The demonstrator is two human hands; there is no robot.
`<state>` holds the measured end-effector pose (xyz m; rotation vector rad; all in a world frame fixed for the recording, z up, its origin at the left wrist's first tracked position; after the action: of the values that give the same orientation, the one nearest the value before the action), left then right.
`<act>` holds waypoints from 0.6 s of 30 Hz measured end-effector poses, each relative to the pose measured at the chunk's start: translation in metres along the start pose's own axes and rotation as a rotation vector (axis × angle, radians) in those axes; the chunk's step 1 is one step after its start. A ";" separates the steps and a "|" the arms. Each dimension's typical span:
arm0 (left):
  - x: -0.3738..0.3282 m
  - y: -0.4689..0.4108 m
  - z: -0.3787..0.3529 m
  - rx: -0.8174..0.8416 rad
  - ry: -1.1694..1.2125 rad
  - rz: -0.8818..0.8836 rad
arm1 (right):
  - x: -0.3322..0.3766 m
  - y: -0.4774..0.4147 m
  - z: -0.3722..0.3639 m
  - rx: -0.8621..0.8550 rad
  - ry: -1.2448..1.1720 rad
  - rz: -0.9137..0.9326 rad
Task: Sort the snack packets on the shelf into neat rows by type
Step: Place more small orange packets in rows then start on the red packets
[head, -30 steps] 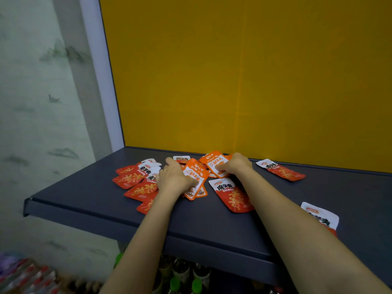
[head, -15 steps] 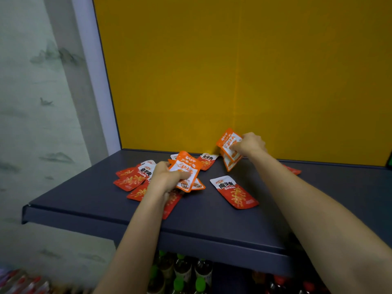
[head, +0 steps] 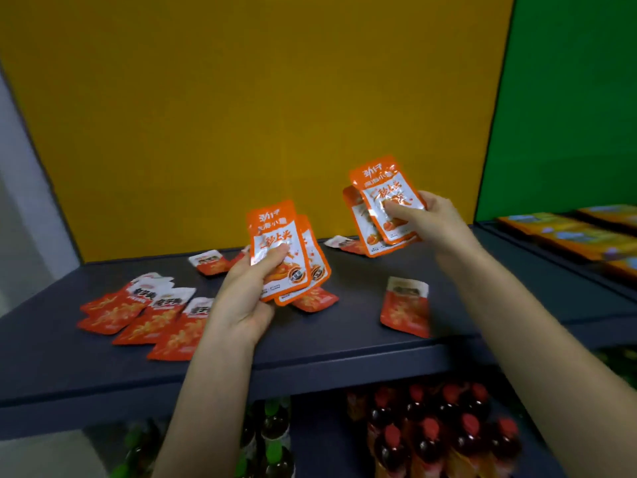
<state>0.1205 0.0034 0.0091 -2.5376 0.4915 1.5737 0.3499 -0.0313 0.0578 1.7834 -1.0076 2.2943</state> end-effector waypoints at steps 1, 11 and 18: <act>0.005 0.001 -0.015 0.026 -0.016 0.005 | 0.001 0.011 0.021 -0.040 -0.023 0.001; 0.105 0.020 -0.195 0.430 -0.195 0.145 | -0.007 0.131 0.239 -0.480 -0.044 -0.027; 0.210 0.071 -0.327 0.664 -0.183 0.311 | -0.024 0.226 0.401 -0.739 0.045 -0.109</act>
<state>0.4605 -0.1941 -0.0236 -1.8644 1.1938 1.3907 0.5986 -0.4117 -0.0192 1.4130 -1.4492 1.5678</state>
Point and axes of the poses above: each hand's wrist, its own y-axis away from the middle knuckle, its own z-axis out of the back of the hand, x = y × z, the point moved 4 cm from there along -y, towards the middle knuckle, and after that the axes turned 9 degrees about z, right-handed, at the moved point
